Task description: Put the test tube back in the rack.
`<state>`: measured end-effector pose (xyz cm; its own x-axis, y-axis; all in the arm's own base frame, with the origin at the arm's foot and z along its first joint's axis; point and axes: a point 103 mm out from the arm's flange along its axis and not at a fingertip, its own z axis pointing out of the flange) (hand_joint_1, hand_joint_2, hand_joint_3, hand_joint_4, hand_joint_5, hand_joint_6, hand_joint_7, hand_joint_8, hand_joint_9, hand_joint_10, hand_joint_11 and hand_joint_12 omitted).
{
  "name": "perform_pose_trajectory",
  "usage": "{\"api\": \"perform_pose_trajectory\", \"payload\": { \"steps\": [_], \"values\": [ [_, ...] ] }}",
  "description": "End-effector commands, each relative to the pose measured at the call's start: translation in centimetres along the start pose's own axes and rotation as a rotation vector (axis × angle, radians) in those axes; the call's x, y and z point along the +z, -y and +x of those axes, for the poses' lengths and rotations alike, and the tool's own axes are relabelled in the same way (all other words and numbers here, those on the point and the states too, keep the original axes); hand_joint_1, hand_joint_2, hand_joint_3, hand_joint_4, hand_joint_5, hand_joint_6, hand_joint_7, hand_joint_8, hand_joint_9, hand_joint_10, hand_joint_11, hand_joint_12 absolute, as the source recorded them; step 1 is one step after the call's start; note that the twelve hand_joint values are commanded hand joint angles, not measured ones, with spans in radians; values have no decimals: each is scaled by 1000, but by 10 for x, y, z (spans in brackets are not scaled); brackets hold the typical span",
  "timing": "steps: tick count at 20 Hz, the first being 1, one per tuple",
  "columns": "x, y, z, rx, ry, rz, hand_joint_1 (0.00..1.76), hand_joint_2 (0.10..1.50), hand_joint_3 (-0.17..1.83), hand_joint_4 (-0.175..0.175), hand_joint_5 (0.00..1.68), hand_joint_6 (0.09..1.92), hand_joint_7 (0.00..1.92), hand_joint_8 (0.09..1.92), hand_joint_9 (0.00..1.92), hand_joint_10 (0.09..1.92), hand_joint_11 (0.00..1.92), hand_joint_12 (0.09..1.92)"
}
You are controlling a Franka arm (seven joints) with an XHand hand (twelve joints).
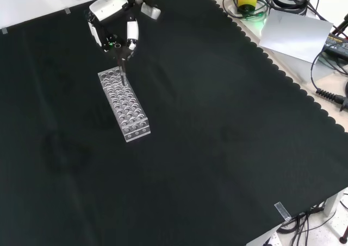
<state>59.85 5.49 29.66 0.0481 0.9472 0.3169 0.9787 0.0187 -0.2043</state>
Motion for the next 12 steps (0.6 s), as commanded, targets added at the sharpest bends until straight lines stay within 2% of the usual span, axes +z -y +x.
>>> {"api": "perform_pose_trajectory", "payload": {
  "steps": [1, 12],
  "values": [
    [10, -5, -15, 19, -11, 8, 1236, 573, 697, -175, 1488, 272, 1870, 289, 1800, 205, 1319, 918],
    [35, -17, -34, 43, -31, 44, 1236, 573, 697, -175, 1489, 270, 1871, 288, 1801, 203, 1318, 919]
  ]
}}
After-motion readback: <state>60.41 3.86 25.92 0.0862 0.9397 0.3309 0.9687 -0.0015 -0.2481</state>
